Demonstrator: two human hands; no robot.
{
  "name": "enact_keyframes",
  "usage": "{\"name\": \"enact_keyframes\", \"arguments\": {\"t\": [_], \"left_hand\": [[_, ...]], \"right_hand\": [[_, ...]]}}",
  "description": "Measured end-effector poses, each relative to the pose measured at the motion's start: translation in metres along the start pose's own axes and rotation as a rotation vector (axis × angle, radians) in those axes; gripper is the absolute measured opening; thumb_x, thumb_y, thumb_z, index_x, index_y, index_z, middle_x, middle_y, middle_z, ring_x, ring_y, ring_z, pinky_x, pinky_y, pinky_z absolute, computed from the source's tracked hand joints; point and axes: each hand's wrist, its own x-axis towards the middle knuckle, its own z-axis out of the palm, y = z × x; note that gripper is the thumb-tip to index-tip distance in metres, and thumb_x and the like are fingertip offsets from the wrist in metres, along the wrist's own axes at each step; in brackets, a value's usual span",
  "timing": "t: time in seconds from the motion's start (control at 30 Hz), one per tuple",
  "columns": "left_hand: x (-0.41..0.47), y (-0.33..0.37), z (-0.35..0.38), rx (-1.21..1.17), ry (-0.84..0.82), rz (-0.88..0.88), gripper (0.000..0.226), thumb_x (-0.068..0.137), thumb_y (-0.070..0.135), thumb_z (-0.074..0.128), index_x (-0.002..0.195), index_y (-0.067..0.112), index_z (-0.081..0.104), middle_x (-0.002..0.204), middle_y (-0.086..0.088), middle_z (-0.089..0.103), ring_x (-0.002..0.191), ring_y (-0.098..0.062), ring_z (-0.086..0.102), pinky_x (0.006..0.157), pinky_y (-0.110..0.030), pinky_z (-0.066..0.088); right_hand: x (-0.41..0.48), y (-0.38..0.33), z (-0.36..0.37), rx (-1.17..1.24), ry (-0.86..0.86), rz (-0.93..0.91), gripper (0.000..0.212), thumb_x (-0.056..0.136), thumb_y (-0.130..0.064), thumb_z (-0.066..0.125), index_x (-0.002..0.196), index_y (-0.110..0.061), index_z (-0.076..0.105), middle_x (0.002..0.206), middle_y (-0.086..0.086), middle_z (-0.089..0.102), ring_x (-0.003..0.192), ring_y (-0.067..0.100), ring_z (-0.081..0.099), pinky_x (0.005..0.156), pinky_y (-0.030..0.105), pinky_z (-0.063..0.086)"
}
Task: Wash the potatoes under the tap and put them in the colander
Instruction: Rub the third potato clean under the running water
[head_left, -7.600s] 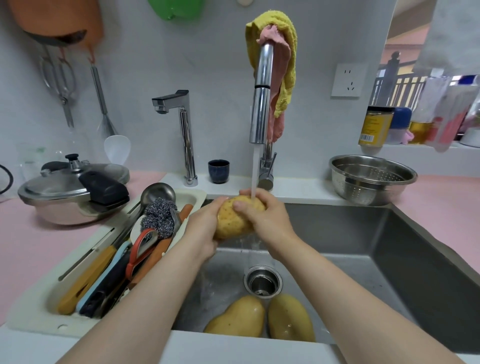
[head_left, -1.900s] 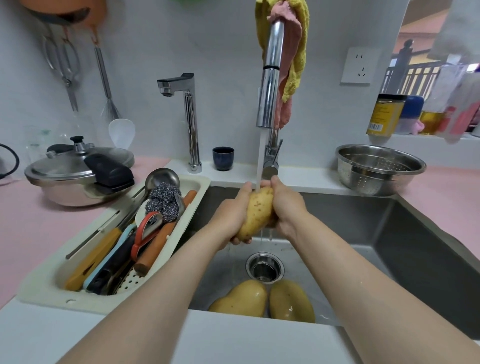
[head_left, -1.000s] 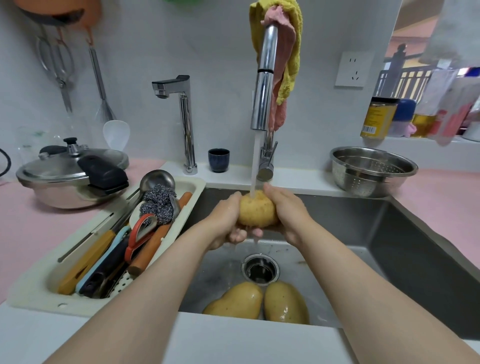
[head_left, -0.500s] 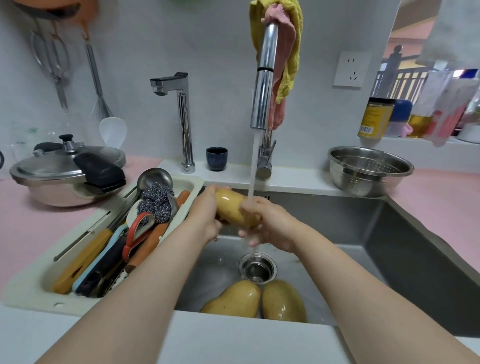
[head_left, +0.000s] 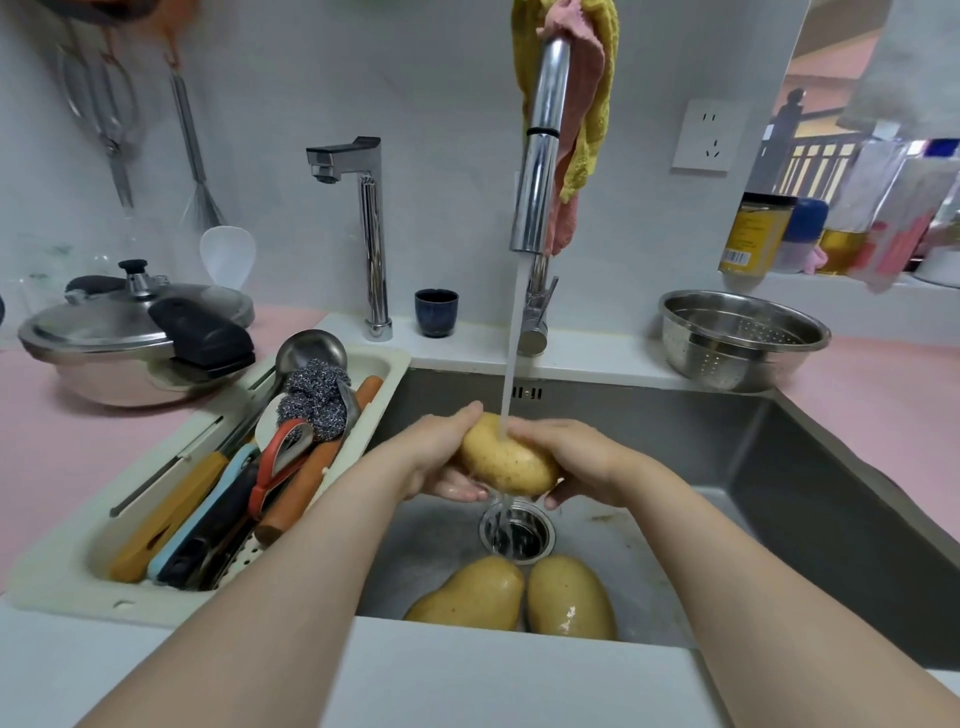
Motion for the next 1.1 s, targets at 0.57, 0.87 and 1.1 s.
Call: {"name": "enact_keyframes", "arguments": {"t": [0.57, 0.87, 1.1], "left_hand": [[0.011, -0.013, 0.007, 0.271, -0.083, 0.119, 0.026, 0.095, 0.033, 0.063, 0.107, 0.014, 0.076, 0.107, -0.006, 0.077, 0.079, -0.018, 0.073, 0.075, -0.036, 0.060], [0.011, -0.013, 0.014, 0.425, -0.078, 0.076, 0.023, 0.101, 0.022, 0.054, 0.118, 0.018, 0.069, 0.109, -0.004, 0.077, 0.088, -0.020, 0.072, 0.082, -0.035, 0.058], [0.016, 0.015, 0.012, 0.726, -0.172, -0.002, 0.037, 0.097, 0.031, 0.061, 0.131, 0.016, 0.062, 0.120, -0.001, 0.070, 0.106, -0.021, 0.069, 0.091, -0.038, 0.056]], "right_hand": [[0.009, 0.008, -0.004, -0.671, 0.154, 0.157, 0.056, 0.057, -0.051, 0.093, 0.089, -0.016, 0.062, 0.095, 0.004, 0.067, 0.075, 0.018, 0.063, 0.056, 0.031, 0.053], [0.018, 0.037, -0.020, -0.756, 0.336, 0.185, 0.085, 0.065, -0.038, 0.088, 0.135, -0.019, 0.046, 0.128, 0.006, 0.064, 0.116, 0.030, 0.063, 0.090, 0.037, 0.055], [0.029, 0.057, -0.005, -0.937, 0.122, 0.417, 0.075, 0.067, -0.037, 0.089, 0.133, -0.014, 0.062, 0.140, 0.010, 0.055, 0.118, 0.029, 0.065, 0.094, 0.036, 0.059]]}}
